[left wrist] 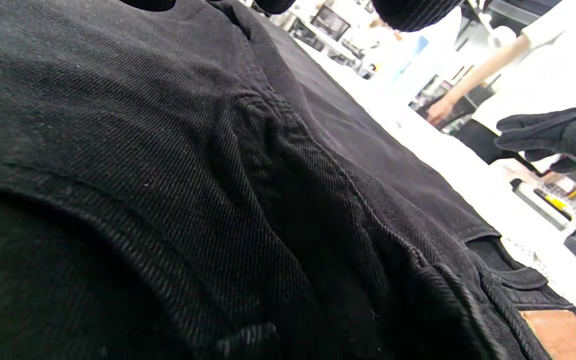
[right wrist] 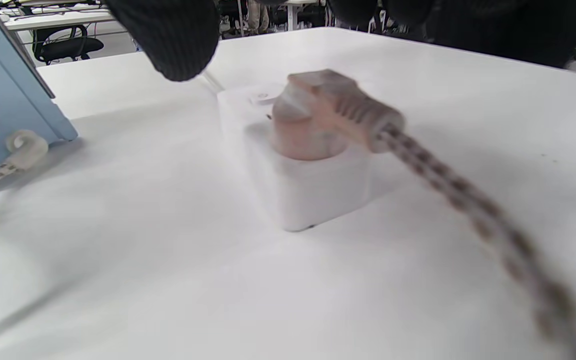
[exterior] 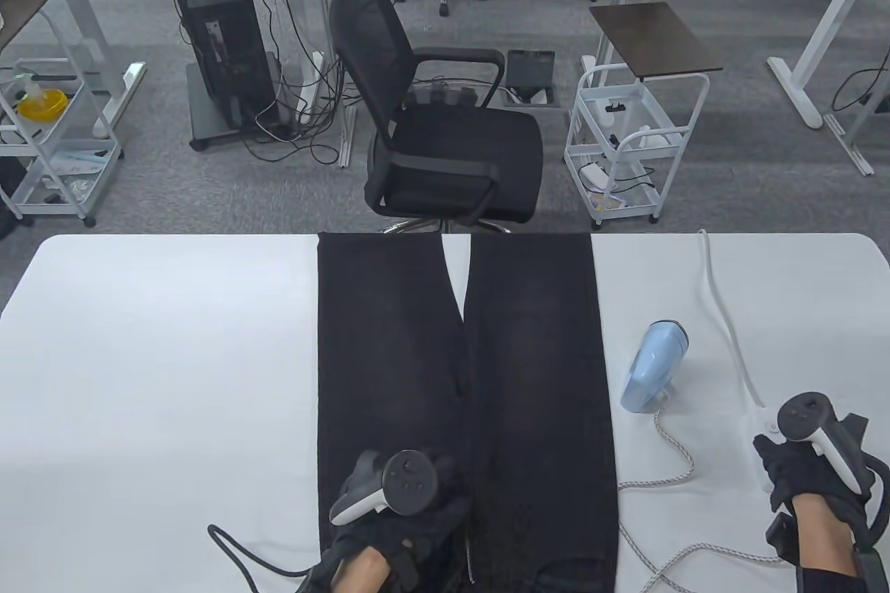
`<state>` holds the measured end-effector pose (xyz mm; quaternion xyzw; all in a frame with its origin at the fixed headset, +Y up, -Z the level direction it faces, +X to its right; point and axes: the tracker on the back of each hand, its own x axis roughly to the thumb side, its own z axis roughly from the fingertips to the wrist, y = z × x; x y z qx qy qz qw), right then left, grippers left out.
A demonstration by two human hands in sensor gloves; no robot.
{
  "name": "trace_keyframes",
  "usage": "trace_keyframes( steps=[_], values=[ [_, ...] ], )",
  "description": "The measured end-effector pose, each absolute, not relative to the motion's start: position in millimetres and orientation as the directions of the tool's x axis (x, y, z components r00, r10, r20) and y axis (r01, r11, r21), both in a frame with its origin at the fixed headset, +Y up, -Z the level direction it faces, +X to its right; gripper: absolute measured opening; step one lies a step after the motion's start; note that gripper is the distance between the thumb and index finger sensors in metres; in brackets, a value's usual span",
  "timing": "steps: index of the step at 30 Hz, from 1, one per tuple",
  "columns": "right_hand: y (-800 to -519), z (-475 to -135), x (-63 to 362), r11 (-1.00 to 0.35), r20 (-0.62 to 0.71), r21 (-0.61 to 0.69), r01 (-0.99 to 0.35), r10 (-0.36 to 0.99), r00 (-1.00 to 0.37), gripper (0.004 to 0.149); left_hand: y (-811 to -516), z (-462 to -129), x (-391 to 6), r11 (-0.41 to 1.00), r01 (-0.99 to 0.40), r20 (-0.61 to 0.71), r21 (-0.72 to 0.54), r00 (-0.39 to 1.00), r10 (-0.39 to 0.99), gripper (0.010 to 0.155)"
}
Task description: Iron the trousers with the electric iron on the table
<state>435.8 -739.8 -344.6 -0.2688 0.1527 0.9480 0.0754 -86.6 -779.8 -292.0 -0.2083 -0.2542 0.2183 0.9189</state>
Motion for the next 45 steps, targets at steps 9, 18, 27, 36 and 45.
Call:
trace_keyframes(
  steps=[9,18,27,36,45],
  values=[
    [-775.4,-356.7,429.8,-0.943,-0.493,0.297,-0.150,-0.017,-0.870,0.073,-785.6,-295.3,-88.3,0.802,-0.296,0.357,-0.518,0.778,0.518,0.078],
    [-773.7,-364.7,428.1,-0.933,-0.449,0.331,-0.141,-0.024,-0.893,0.071,-798.1,-300.0,-80.8,0.780,-0.263,0.337,-0.568,0.790,0.512,0.078],
    [-774.8,-358.2,442.5,-0.919,-0.456,0.293,-0.266,0.110,-0.883,0.067,-799.3,-299.9,-78.0,0.792,-0.234,0.350,-0.565,0.801,0.486,0.078],
    [-760.3,-349.0,448.3,-0.941,-0.499,0.187,-0.281,0.155,-0.852,0.067,-802.6,-299.1,-80.8,0.775,-0.254,0.327,-0.578,0.799,0.505,0.078],
    [-695.0,-335.8,403.7,-0.958,-0.379,-0.049,-0.284,0.281,-0.882,0.068,-803.6,-300.1,-78.7,0.777,-0.230,0.333,-0.585,0.805,0.490,0.077]
  ],
)
